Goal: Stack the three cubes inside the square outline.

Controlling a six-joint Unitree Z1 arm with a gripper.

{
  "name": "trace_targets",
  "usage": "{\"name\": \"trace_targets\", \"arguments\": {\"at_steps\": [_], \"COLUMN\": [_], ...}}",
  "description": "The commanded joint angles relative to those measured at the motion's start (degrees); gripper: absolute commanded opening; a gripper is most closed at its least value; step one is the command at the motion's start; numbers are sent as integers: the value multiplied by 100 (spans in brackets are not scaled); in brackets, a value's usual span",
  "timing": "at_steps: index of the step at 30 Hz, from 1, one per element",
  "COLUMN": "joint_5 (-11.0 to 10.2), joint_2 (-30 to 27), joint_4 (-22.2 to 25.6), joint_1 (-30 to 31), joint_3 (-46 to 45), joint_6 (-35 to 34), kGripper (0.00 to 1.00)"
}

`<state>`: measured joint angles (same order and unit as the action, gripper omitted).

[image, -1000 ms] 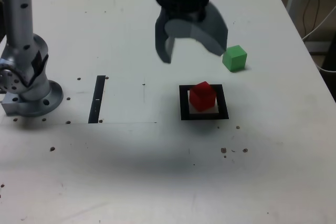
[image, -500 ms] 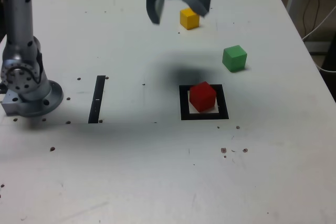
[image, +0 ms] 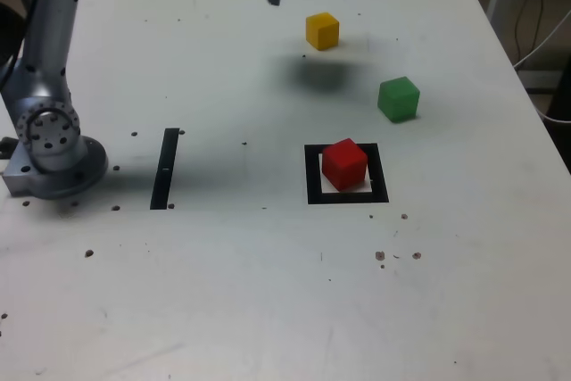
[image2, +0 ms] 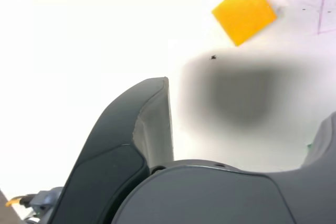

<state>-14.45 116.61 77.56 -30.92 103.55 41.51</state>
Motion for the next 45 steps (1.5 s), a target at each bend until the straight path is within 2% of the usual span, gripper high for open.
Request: {"name": "trace_targets", "arguments": {"at_steps": [1,8,28,45], "joint_5": [11,2,64,58], "joint_2": [233,548,1067,1401], "joint_4": [-50,-226,-517,-488], "joint_1": [-224,-429,-493,-444], "joint_3": [78,150,145,427], "joint_6": [214,566,613,613], "kGripper": [99,99,99,97]}}
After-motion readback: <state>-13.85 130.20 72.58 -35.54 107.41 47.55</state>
